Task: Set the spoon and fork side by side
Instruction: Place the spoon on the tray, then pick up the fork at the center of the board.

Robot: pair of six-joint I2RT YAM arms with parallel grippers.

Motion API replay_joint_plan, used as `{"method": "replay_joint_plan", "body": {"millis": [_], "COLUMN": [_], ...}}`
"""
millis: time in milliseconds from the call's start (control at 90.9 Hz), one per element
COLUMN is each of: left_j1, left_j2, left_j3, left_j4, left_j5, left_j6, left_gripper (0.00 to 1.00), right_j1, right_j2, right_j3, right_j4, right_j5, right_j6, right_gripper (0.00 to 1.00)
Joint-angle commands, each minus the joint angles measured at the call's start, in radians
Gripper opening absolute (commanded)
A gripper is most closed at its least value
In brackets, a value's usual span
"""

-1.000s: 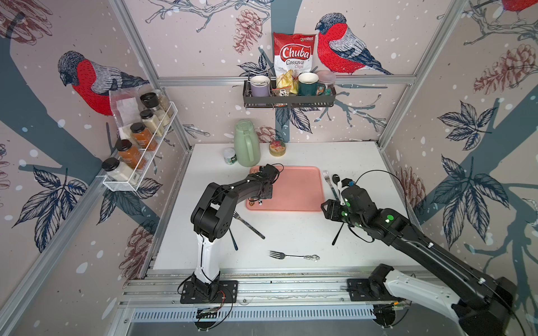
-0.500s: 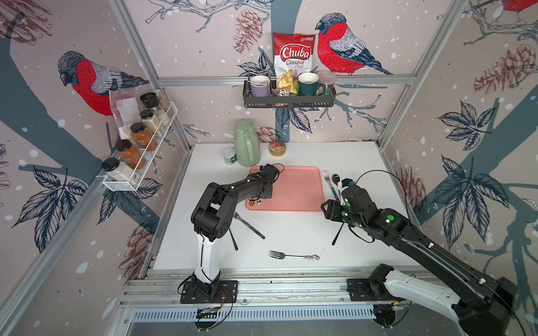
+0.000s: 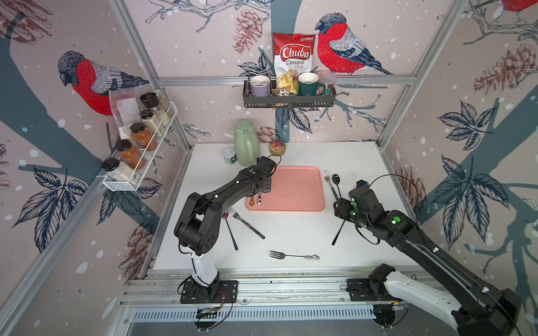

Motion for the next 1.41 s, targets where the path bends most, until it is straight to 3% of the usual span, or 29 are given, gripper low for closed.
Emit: {"method": "replay_joint_plan", "body": {"millis": [0, 132, 231, 528, 638, 781, 1012, 1398], "left_j1": [-0.005, -0.008, -0.03, -0.036, -0.036, -0.036, -0.036, -0.036], "left_j2": [-0.091, -0.176, -0.236, -0.48, -0.57, -0.635, -0.654, -0.658], "left_j3": [-0.013, -0.068, -0.109, -0.312, -0.37, -0.39, -0.401, -0.405], "left_j4": [-0.054, -0.04, -0.037, -0.008, 0.013, 0.0, -0.008, 0.001], "left_j5": [0.022, 0.085, 0.117, 0.202, 0.233, 0.244, 0.243, 0.267], "left_j6": [0.006, 0.006, 0.027, -0.001, -0.024, -0.029, -0.028, -0.024], "left_gripper": [0.38, 0.38, 0.38, 0.4, 0.41, 0.41, 0.41, 0.41], "right_j1": [-0.077, -0.124, -0.089, 0.343, 0.483, 0.582, 0.627, 0.649], "right_j2": [0.012, 0.007, 0.005, 0.114, 0.244, 0.484, 0.7, 0.645], "right_j3": [-0.023, -0.06, -0.086, -0.07, -0.018, 0.075, 0.156, 0.121], "right_j4": [-0.097, -0.078, -0.034, 0.089, 0.103, 0.119, 0.132, 0.142], "right_j5": [0.033, -0.055, -0.134, -0.095, -0.058, -0.055, -0.193, -0.393], "right_j6": [0.037, 0.011, -0.032, -0.193, -0.279, -0.408, -0.563, -0.58], "right_gripper": [0.6, 0.59, 0.57, 0.56, 0.57, 0.55, 0.49, 0.54]}}
